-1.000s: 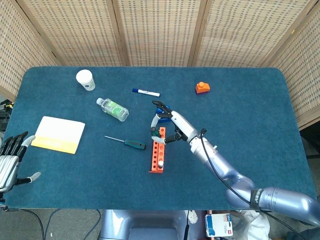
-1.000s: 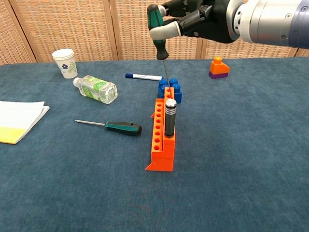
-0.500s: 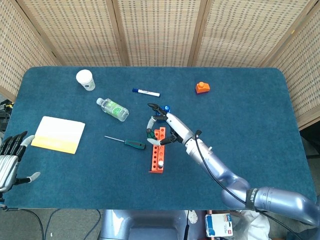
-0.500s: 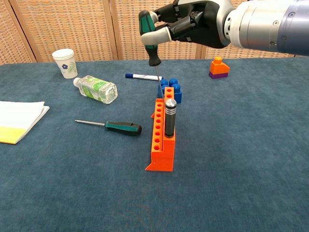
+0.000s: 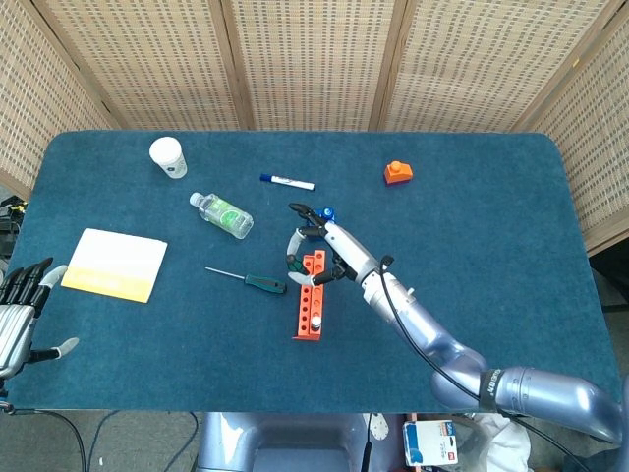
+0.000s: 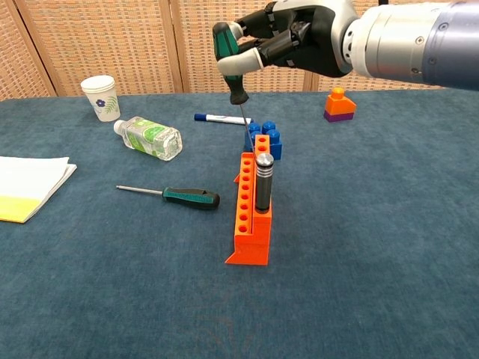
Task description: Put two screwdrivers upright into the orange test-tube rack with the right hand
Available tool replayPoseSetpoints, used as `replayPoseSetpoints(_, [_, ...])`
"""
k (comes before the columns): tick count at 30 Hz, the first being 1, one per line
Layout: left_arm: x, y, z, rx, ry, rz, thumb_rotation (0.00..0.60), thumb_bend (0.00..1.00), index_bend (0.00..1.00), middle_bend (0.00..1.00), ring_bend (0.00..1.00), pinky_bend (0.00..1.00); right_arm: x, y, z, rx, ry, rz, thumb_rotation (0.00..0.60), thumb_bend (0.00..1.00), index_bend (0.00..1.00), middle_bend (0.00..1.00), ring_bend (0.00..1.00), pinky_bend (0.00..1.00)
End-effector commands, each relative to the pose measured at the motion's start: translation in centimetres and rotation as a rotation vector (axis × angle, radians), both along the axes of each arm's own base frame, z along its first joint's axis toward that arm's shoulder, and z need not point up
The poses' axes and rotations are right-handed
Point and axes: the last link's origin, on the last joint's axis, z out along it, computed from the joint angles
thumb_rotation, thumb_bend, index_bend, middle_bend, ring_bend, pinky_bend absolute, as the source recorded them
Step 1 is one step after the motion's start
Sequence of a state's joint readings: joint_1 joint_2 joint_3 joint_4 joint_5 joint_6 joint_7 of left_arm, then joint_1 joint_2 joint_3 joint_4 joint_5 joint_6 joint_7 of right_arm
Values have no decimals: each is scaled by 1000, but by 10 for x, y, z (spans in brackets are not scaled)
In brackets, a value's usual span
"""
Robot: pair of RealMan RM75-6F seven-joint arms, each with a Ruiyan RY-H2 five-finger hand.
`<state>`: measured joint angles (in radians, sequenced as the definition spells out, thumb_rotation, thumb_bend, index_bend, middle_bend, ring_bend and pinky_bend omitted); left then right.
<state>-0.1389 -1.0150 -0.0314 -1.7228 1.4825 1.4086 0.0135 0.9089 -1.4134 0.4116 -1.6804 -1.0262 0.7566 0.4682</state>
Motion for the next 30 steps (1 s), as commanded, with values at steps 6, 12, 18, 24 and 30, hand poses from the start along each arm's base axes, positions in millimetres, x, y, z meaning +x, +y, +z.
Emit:
replayPoseSetpoints(6, [0, 1, 0, -1, 2, 2, 600, 0, 0, 0, 0, 0, -5, -1, -5, 6, 15, -5, 600, 335, 646, 0, 0, 0])
replayPoseSetpoints(12, [0, 2, -1, -1, 3, 3, 600, 0, 0, 0, 0, 0, -7, 0, -6, 7, 17, -1, 600, 335, 647, 0, 0, 0])
replayPoseSetpoints(18, [0, 1, -1, -2, 3, 2, 600, 0, 0, 0, 0, 0, -10, 1, -6, 11, 22, 2, 600, 335, 647, 0, 0, 0])
replayPoseSetpoints(24, [0, 1, -2, -4, 5, 1, 600, 0, 0, 0, 0, 0, -18, 3, -9, 21, 34, 5, 600, 335, 647, 0, 0, 0])
replayPoseSetpoints(30, [0, 1, -2, -5, 6, 2, 600, 0, 0, 0, 0, 0, -26, 4, -13, 34, 46, 10, 600, 335, 647, 0, 0, 0])
